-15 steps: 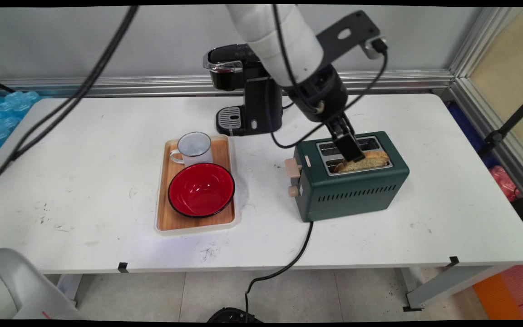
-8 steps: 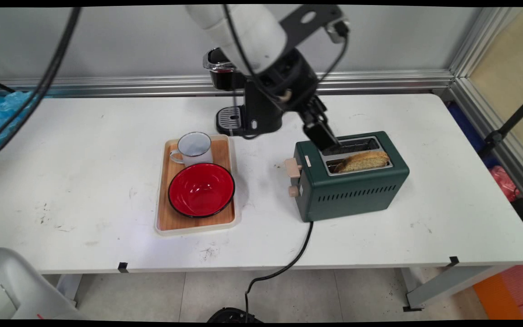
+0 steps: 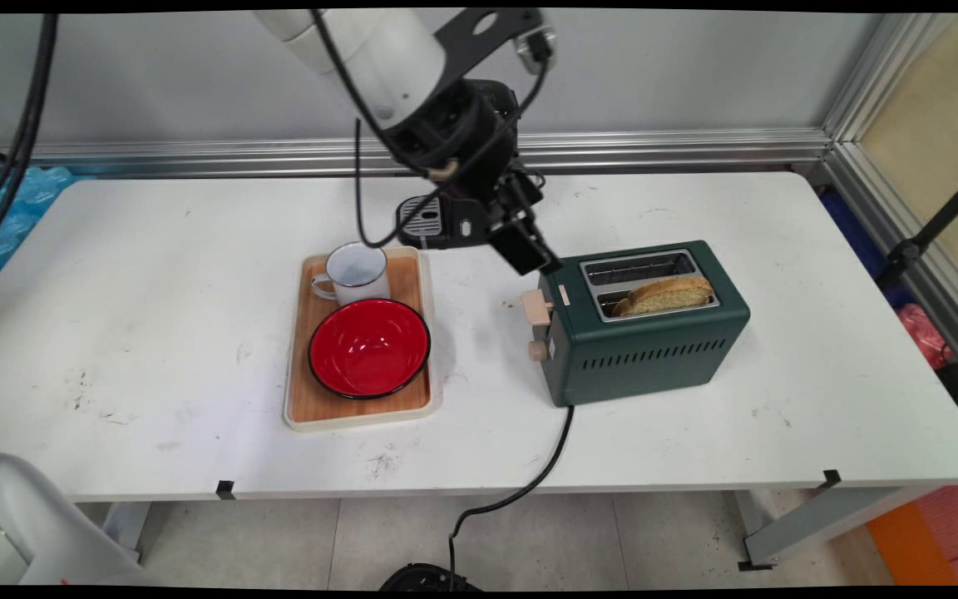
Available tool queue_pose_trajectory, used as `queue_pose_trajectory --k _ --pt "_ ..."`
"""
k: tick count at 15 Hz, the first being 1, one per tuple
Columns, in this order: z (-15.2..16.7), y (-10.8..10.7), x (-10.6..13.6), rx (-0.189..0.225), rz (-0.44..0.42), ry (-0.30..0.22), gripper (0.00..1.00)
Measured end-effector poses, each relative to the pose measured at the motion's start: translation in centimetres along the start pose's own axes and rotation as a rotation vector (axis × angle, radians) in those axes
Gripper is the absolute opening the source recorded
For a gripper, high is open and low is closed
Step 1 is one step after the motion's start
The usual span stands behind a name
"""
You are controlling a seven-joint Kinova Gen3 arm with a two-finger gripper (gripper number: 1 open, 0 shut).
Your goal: Press the toaster switch
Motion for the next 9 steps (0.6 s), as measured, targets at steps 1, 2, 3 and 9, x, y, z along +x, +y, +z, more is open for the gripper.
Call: queue_pose_trajectory --k 1,2,3,9 --pt "-0.2 0.0 -0.5 0.002 0.003 -0.005 1.00" --pt "-0.3 0.0 -0.9 0.006 0.005 -0.011 1.00" --pt "-0.2 0.0 -1.3 0.009 0.003 -0.014 1.00" --pt "2.2 0.2 -2.3 0.021 0.003 -0.035 1.00"
